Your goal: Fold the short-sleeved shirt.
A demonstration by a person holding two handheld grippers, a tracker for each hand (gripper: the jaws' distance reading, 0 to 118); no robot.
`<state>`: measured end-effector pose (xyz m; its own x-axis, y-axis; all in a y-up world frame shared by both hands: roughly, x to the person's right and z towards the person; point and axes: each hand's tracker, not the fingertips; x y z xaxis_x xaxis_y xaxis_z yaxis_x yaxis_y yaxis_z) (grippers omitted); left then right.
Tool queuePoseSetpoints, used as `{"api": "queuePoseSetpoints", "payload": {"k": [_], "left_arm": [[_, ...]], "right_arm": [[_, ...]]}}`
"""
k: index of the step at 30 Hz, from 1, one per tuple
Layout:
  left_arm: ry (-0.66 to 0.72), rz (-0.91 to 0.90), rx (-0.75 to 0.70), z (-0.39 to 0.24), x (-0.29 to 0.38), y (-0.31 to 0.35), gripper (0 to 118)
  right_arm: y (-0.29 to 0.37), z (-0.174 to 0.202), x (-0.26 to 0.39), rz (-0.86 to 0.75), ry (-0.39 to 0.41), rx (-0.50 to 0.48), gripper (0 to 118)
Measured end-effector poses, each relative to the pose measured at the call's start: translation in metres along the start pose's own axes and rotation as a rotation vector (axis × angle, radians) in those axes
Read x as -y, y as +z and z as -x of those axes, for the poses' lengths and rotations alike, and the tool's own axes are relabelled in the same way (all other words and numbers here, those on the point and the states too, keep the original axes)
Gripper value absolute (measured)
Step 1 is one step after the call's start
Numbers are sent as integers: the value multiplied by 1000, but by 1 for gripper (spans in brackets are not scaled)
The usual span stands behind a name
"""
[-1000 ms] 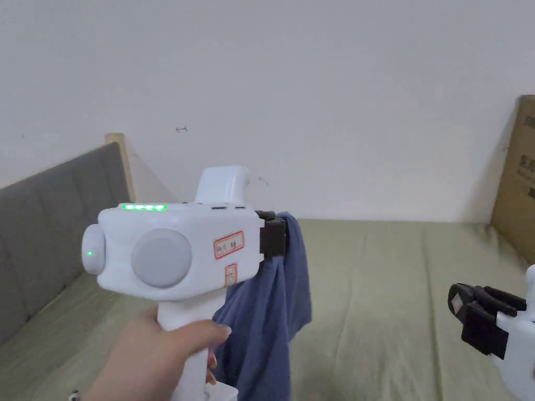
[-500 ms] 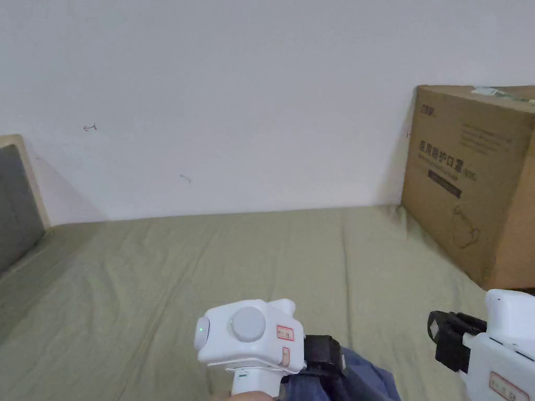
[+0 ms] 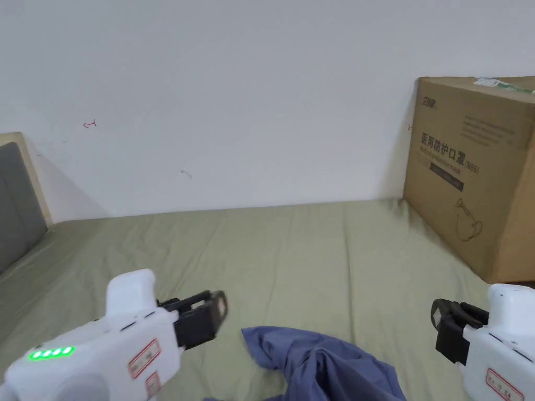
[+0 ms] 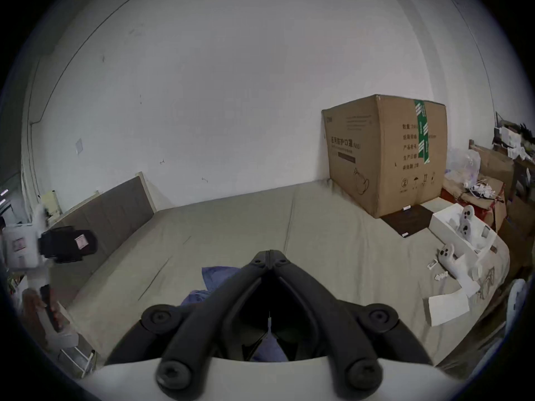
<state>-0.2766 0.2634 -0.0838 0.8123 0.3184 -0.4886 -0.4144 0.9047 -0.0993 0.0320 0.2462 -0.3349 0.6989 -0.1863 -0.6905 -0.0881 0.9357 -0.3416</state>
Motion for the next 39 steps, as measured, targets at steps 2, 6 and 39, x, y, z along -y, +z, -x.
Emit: {"api": "queuePoseSetpoints", "payload": {"k": [2,6,39], "left_arm": [[-38,-55,-117,1,10,17,0],[-63,-80,-149,17,17,38,0],[-108,626,-93,42,113,-159,5]], "right_arm": [[3,0,3,-30,-14,12,0],[7,-2,1,-37,-51,19,0],[-79,-54,59,307,-110,55,0]]}}
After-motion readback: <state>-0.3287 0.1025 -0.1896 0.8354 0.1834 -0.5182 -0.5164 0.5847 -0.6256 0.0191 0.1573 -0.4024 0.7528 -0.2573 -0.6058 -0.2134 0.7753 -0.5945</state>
